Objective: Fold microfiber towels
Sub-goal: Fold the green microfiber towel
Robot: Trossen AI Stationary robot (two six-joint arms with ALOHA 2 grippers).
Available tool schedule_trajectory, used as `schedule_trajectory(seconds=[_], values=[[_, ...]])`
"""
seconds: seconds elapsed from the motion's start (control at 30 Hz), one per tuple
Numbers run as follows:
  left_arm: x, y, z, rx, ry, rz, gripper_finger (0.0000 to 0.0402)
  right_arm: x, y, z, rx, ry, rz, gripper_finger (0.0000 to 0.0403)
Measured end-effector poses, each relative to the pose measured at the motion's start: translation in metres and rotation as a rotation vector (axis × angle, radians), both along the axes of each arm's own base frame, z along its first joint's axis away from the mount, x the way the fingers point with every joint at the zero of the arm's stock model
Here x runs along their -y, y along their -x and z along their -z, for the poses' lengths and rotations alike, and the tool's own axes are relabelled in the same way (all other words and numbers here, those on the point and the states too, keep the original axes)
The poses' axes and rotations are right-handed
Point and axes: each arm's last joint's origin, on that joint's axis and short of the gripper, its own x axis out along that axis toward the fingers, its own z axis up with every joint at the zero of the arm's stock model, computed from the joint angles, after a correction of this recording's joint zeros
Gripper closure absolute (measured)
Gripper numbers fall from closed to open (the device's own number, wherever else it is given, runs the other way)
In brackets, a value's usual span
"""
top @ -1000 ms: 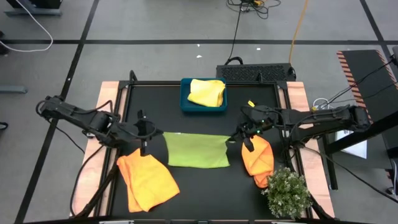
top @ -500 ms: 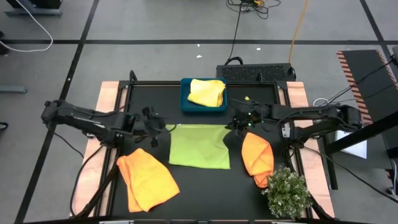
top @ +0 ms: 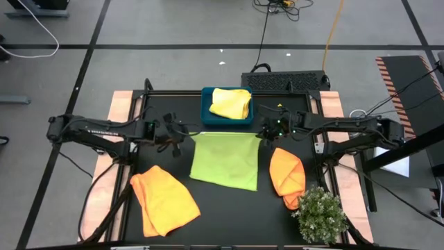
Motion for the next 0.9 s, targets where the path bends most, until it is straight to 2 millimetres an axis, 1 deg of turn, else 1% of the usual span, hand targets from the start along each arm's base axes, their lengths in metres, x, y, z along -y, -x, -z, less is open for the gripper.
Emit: schedule_trajectory(seconds=[0.2,0.27,0.37,0.43,0.53,0.63,0.73,0.9], values=[[-0.001,-0.005,-0.002,0.028,-0.025,0.051,0.0402,0.002,0.002,0.001,-0.044,0.069,0.045,0.0403],[-0.001,-0.005,-0.002,0.029,-0.019,0.055,0.0402,-0.002,0.001,0.002,-0.056,0.093,0.049,0.0403],[0.002,-0.005,-0.001,0.034,0.006,0.077,0.0401,-0.015,-0.002,0.002,-0.074,0.161,0.026,0.0403],[0.007,-0.007,0.003,0.055,0.011,0.119,0.0401,-0.025,-0.005,0.001,-0.073,0.209,0.003,0.0403],[0.015,-0.007,0.014,0.081,0.025,0.186,0.0402,-0.042,-0.008,0.0,-0.073,0.28,-0.013,0.0403],[0.021,-0.004,0.028,0.096,0.028,0.217,0.0401,-0.058,-0.01,0.002,-0.079,0.345,-0.053,0.0403],[0.027,-0.001,0.042,0.104,0.035,0.24,0.0402,-0.072,-0.011,0.002,-0.063,0.347,-0.093,0.0403],[0.039,0.006,0.053,0.086,0.06,0.275,0.0402,-0.096,-0.014,0.005,-0.03,0.296,-0.146,0.0403]])
